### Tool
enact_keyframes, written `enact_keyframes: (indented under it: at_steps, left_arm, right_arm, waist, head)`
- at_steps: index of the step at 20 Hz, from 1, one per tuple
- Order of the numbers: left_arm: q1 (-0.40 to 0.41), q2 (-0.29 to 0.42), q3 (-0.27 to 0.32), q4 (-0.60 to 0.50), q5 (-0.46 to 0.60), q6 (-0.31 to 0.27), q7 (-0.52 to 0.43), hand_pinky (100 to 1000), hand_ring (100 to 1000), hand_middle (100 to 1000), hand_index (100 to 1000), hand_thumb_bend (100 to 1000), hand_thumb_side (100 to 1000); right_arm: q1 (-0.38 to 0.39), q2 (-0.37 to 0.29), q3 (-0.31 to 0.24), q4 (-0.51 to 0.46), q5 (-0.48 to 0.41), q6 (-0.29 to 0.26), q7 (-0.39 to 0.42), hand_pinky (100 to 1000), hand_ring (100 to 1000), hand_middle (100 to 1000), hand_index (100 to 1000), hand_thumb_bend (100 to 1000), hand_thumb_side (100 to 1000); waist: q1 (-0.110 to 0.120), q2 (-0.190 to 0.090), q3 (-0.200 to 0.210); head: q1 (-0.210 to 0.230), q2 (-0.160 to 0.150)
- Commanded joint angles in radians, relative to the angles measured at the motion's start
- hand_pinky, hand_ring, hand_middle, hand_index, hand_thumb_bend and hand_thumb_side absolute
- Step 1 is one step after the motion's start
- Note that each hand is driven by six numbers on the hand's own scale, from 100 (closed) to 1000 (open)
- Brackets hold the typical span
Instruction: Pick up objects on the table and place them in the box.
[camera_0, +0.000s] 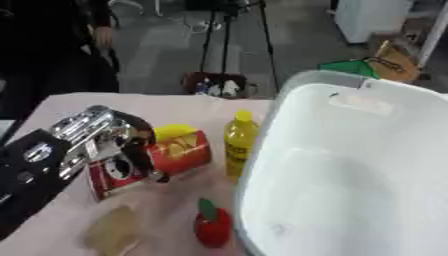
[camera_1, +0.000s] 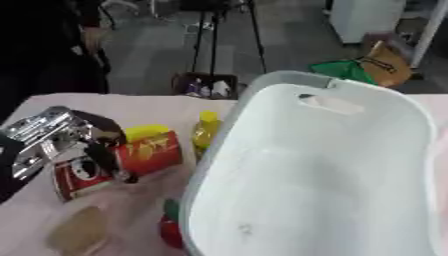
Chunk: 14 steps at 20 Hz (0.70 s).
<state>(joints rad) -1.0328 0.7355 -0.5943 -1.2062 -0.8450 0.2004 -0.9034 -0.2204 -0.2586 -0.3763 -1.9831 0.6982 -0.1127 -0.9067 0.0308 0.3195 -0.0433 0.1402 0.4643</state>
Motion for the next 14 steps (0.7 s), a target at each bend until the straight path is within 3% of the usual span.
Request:
enact_keyframes:
  at_steps: [1, 11, 14]
  left_arm:
    - [-0.026, 0.047, 0.029, -0.012, -0.011, 0.001, -0.004, 671, 612, 520, 676, 310, 723]
    - [-0.021, 0.082, 0.077, -0.076, -0.014, 0.039, -0.004, 661, 606, 517, 673, 279, 760]
    - [-0.032, 0.089, 0.092, -0.094, -0.017, 0.048, -0.004, 659, 604, 520, 671, 310, 743]
  right_arm:
    - [-0.007, -0.027, -0.007, -0.017, -0.001, -0.002, 0.0, 717, 535, 553, 694, 100, 708]
    - [-0.005, -0.03, -0.009, -0.017, -0.002, -0.002, 0.0, 716, 537, 554, 694, 100, 709]
    - [-0.003, -0.033, -0.009, -0.017, -0.002, -0.001, 0.0, 716, 538, 554, 694, 100, 708]
  waist:
    - [0.0, -0.027, 0.001]
    - [-0.003, -0.034, 0.004]
    - [-0.003, -0.039, 0.004]
  head:
    - [0.0, -0.011]
    - [0.001, -0.011]
    - [0.002, -0.01]
